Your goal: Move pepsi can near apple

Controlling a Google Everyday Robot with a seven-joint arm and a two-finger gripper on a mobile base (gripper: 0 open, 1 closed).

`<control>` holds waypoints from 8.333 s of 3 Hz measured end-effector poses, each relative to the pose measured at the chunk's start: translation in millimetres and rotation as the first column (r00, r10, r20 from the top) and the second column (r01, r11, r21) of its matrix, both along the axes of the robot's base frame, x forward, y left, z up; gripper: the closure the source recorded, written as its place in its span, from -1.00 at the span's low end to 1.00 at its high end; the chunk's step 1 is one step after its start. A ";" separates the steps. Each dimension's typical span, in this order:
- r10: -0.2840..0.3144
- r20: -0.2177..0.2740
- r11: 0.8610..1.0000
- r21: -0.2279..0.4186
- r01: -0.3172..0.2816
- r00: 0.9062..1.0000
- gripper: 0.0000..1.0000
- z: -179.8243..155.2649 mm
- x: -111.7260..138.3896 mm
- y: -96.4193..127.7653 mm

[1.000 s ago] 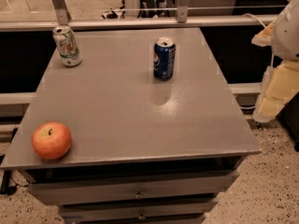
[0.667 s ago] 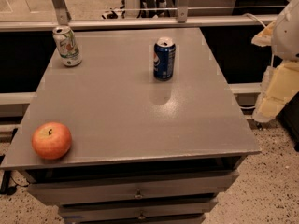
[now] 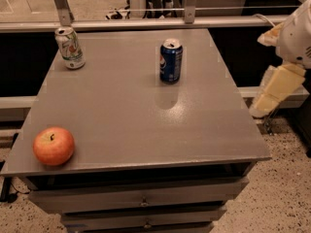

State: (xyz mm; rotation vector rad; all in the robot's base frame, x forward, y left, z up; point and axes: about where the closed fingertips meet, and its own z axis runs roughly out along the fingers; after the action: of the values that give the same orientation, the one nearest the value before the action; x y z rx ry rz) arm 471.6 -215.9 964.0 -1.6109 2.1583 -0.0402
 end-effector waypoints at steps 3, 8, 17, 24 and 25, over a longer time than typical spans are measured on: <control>-0.003 0.117 0.898 0.437 -0.049 0.993 -1.00 -40.1 130.4 81.1; -0.004 0.116 0.682 0.727 -0.082 0.993 -0.19 -73.8 206.4 147.3; 0.365 0.116 0.414 0.869 -0.273 0.924 1.00 -58.4 11.9 368.2; 0.455 0.023 0.529 0.797 -0.291 0.890 -1.00 -78.4 -11.9 360.1; 0.428 0.017 0.542 0.796 -0.272 0.904 -1.00 -76.3 -16.1 346.0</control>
Offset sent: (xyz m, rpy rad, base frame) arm 0.1552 0.0841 -0.0431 0.5090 -0.1333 0.0220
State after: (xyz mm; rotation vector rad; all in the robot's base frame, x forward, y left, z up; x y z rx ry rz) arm 455.6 130.2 887.8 -1.4561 1.5110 1.0820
